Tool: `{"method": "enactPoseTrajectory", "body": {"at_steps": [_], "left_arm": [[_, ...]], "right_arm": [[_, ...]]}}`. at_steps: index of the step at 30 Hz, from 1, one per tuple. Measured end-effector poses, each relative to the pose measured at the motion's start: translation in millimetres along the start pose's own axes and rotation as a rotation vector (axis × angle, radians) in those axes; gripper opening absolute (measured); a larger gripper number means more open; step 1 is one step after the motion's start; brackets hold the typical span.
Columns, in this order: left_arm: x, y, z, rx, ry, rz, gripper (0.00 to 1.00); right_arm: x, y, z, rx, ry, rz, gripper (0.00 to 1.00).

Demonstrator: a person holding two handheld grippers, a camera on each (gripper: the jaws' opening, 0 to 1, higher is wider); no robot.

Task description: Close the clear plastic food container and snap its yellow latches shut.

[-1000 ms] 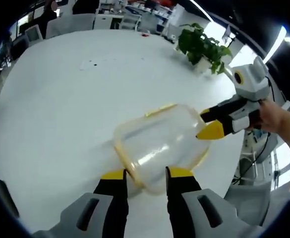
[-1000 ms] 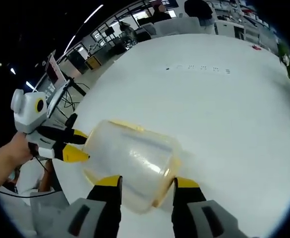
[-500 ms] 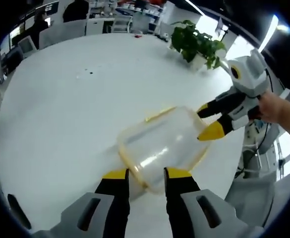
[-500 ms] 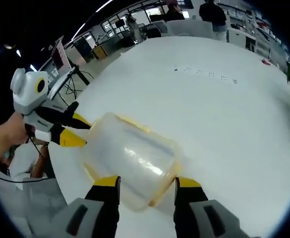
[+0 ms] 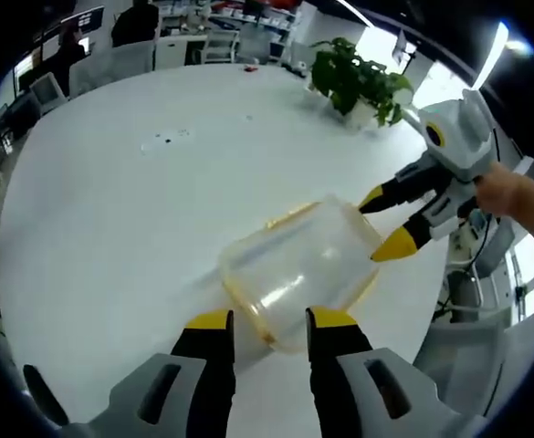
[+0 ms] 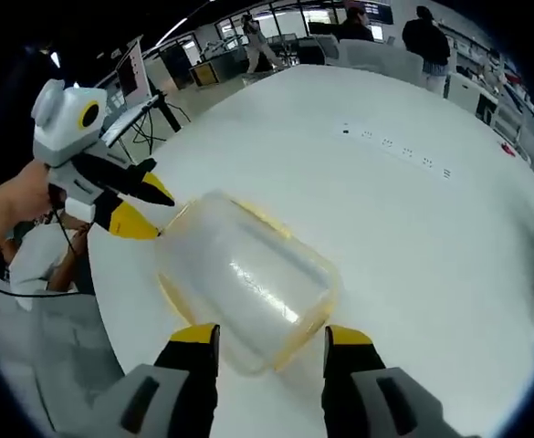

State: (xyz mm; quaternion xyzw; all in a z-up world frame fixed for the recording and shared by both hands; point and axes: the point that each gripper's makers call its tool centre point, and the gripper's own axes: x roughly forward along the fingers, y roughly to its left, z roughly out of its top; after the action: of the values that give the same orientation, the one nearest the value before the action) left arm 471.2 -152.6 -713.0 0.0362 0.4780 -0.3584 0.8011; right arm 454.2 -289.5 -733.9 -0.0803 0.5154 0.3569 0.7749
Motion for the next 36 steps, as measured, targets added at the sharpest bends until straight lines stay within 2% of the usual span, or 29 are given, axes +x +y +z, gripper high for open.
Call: {"method": "enactPoseTrajectory", "body": {"at_steps": [3, 9, 12, 17, 26, 29, 32, 36], "left_arm": [[-1.1, -1.2, 0.0, 0.030, 0.007, -0.007, 0.30], [-4.7, -0.3, 2.6, 0.120, 0.020, -0.003, 0.33], [-6.6, -0.2, 3.3, 0.211, 0.044, 0.006, 0.34], [-6.9, -1.7, 4.4, 0.262, 0.063, -0.009, 0.33], [-9.4, -3.3, 5.3, 0.375, 0.112, -0.020, 0.34], [-10.0, -5.4, 10.0, 0.398, 0.107, -0.031, 0.34], [-10.1, -8.1, 14.5, 0.413, 0.097, -0.046, 0.34], [-9.0, -8.8, 17.1, 0.497, 0.103, -0.049, 0.31]], "right_arm": [[-0.7, -0.6, -1.5, -0.026, 0.013, -0.008, 0.47], [-2.0, 1.3, -3.4, -0.153, 0.050, -0.013, 0.44], [-2.4, 3.3, -2.8, -0.173, 0.059, 0.005, 0.43], [-4.3, 2.3, -5.9, -0.257, 0.105, 0.011, 0.42], [-7.9, 1.8, -5.4, -0.336, 0.138, 0.009, 0.42], [-9.4, -0.1, -2.7, -0.348, 0.143, 0.001, 0.42], [-11.4, 3.3, 5.9, -0.344, 0.117, 0.016, 0.42], [-10.9, 2.3, 10.6, -0.398, 0.130, 0.012, 0.40]]}}
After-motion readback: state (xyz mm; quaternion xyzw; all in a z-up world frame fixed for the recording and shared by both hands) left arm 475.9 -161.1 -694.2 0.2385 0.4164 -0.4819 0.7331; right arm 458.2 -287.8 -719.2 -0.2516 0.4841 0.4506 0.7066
